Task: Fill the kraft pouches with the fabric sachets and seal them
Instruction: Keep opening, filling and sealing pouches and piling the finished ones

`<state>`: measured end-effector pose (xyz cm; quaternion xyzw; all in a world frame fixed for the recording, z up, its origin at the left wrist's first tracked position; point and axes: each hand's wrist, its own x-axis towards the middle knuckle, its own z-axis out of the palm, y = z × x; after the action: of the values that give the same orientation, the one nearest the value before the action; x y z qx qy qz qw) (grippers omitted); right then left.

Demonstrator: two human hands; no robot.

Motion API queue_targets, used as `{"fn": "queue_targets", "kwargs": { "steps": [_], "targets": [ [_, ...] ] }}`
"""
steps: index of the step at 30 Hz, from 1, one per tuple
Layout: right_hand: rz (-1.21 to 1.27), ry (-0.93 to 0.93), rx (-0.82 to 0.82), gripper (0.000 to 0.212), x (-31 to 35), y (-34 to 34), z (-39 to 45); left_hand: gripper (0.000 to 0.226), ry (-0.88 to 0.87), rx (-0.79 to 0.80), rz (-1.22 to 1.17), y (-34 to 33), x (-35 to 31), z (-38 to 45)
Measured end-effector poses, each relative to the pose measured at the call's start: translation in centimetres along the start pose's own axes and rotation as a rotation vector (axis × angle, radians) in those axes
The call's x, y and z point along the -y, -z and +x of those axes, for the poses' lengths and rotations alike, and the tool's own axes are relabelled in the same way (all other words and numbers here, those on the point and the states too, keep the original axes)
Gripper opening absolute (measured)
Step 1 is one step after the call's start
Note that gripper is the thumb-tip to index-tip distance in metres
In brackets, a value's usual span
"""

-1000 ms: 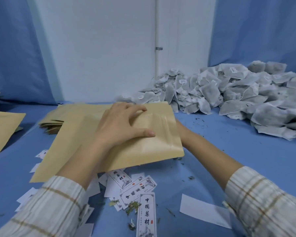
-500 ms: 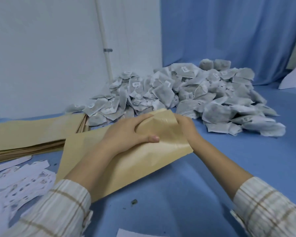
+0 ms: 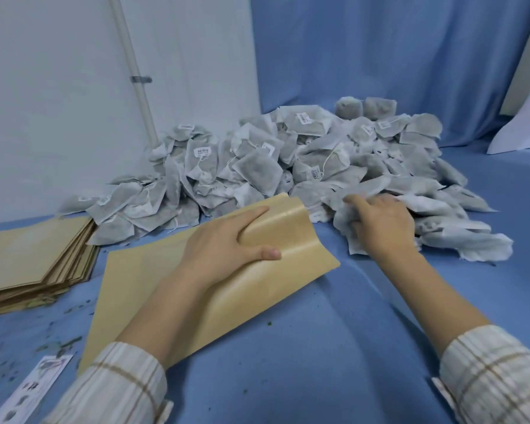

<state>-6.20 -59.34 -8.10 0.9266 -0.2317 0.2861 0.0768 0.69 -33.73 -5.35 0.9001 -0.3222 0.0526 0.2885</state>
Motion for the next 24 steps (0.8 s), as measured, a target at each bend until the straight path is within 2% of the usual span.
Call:
{"fn": "queue_targets", "kwargs": {
  "steps": [3, 6, 10, 12, 13, 14, 16, 18, 20, 22, 24],
  "targets": [
    [0.5, -0.083, -0.307, 0.033, 1.1, 0.6, 0.2, 0.08, 0.025, 0.023, -0.044, -0.3, 0.3, 0.3],
    [1.0, -0.34, -0.387, 0.035, 2.8, 1.2, 0.3, 0.077, 0.061, 0.0, -0.058, -0.3, 0.5, 0.4],
    [1.483, -0.781, -0.141, 0.041, 4.3, 0.7, 0.1, 0.076, 0.064, -0.044, -0.084, 0.2, 0.5, 0.4],
    [1.775, -0.89, -0.011, 0.036, 5.1, 0.6, -0.1, 0.076, 0.039, -0.036, -0.102, 0.2, 0.1, 0.2],
    [1.844, -0.867, 0.081, 0.031, 5.5, 0.6, -0.2, 0.075, 0.022, -0.04, -0.091, 0.0, -0.1, 0.1],
    [1.848, -0.793, 0.198, 0.026, 5.8, 0.6, -0.4, 0.074, 0.006, -0.056, -0.071, -0.1, -0.4, 0.0],
    [1.702, -0.604, 0.406, 0.016, 6.2, 0.8, -0.8, 0.074, -0.004, -0.1, -0.038, -0.1, -0.7, 0.0],
    [1.548, -0.522, 0.441, 0.011, 6.1, 1.0, -1.0, 0.074, 0.003, -0.115, -0.043, 0.2, -0.6, -0.1],
    [1.459, -0.461, 0.391, 0.01, 5.6, 1.2, -1.1, 0.073, 0.008, -0.091, -0.08, 0.6, -0.5, -0.1],
    [1.385, -0.354, 0.415, 0.013, 5.3, 1.7, -1.2, 0.074, -0.012, -0.063, -0.102, 0.7, -0.7, -0.3],
    [1.318, -0.2, 0.503, 0.025, 5.4, 2.2, -1.3, 0.074, -0.046, -0.03, -0.086, 0.6, -1.0, -0.3]
  ]
}}
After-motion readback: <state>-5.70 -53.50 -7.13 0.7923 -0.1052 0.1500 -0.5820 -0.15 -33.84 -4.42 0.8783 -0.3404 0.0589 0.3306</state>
